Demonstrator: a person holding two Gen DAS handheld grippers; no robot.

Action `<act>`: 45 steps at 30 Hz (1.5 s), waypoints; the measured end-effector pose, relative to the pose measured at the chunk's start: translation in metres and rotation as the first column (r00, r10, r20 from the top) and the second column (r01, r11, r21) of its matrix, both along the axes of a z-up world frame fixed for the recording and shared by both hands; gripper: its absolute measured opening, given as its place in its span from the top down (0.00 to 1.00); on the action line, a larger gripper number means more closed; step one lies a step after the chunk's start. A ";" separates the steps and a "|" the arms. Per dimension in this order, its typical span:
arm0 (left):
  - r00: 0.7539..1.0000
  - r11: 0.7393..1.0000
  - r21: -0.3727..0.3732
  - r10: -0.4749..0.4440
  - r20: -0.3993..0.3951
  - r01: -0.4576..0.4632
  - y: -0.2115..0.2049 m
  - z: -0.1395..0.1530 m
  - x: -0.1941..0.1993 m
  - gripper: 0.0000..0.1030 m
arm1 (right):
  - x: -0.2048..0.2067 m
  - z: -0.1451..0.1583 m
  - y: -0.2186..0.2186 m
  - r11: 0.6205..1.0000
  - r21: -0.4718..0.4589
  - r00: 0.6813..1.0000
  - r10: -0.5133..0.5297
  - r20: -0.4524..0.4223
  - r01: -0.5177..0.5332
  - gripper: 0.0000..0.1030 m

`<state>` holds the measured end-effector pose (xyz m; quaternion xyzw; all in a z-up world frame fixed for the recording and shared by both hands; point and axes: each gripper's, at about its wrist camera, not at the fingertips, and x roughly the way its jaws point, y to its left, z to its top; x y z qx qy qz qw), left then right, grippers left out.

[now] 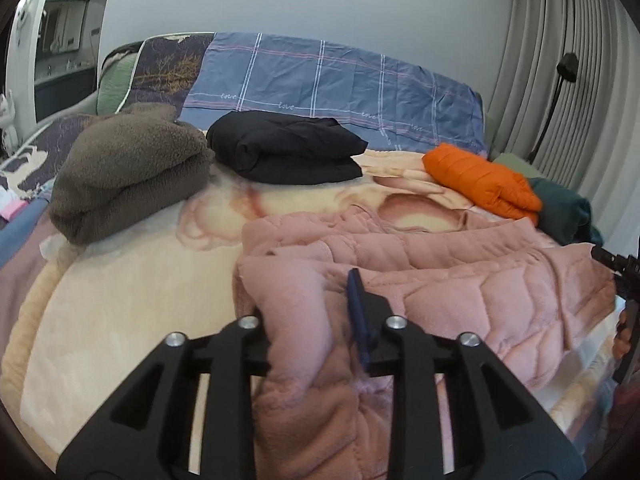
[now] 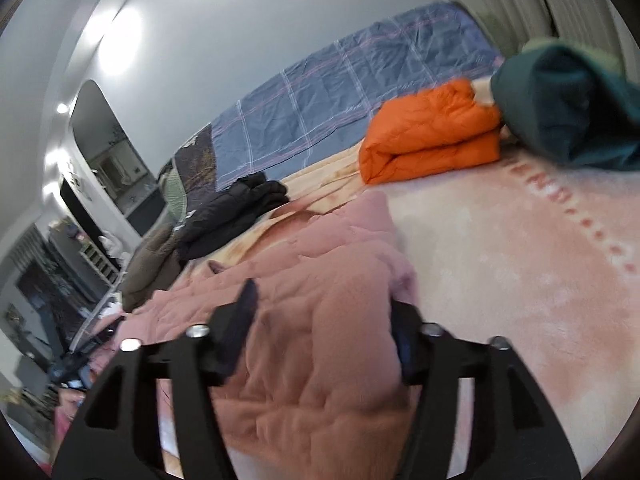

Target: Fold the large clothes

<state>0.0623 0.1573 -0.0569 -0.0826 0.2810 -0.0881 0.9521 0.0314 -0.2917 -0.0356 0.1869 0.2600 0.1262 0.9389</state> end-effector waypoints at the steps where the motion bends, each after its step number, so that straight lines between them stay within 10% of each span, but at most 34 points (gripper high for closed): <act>1: 1.000 1.000 -0.002 0.000 0.001 0.000 0.001 0.000 -0.004 0.58 | -0.008 0.002 0.001 1.000 -0.020 1.000 -0.003 0.017 0.003 0.31; 4: 0.999 0.998 0.042 0.038 0.023 -0.039 0.000 0.002 -0.021 0.21 | -0.033 0.005 0.001 0.999 -0.048 0.999 -0.010 0.049 0.012 0.29; 19: 0.991 0.957 0.284 -0.088 0.099 0.057 -0.034 0.004 -0.112 0.15 | -0.078 -0.026 -0.011 0.997 -0.050 0.999 -0.053 0.008 0.054 0.29; 26: 0.989 0.939 0.321 -0.143 0.029 0.127 -0.049 -0.012 -0.106 0.47 | -0.078 -0.027 0.015 0.984 -0.179 1.000 0.025 0.017 -0.022 0.29; 31: 0.973 0.939 0.284 -0.221 0.069 0.193 -0.054 0.007 -0.105 0.48 | -0.074 -0.008 0.024 0.981 -0.172 0.992 0.101 0.082 -0.086 0.29; 38: 0.974 0.972 0.218 -0.128 0.186 0.086 -0.053 0.049 -0.046 0.44 | -0.028 0.024 0.029 0.984 -0.159 0.979 0.109 0.175 -0.081 0.29; 45: 0.993 0.962 0.262 0.042 0.112 -0.071 -0.042 0.043 0.049 0.34 | 0.064 0.029 0.010 0.994 -0.113 0.995 0.018 0.100 -0.007 0.29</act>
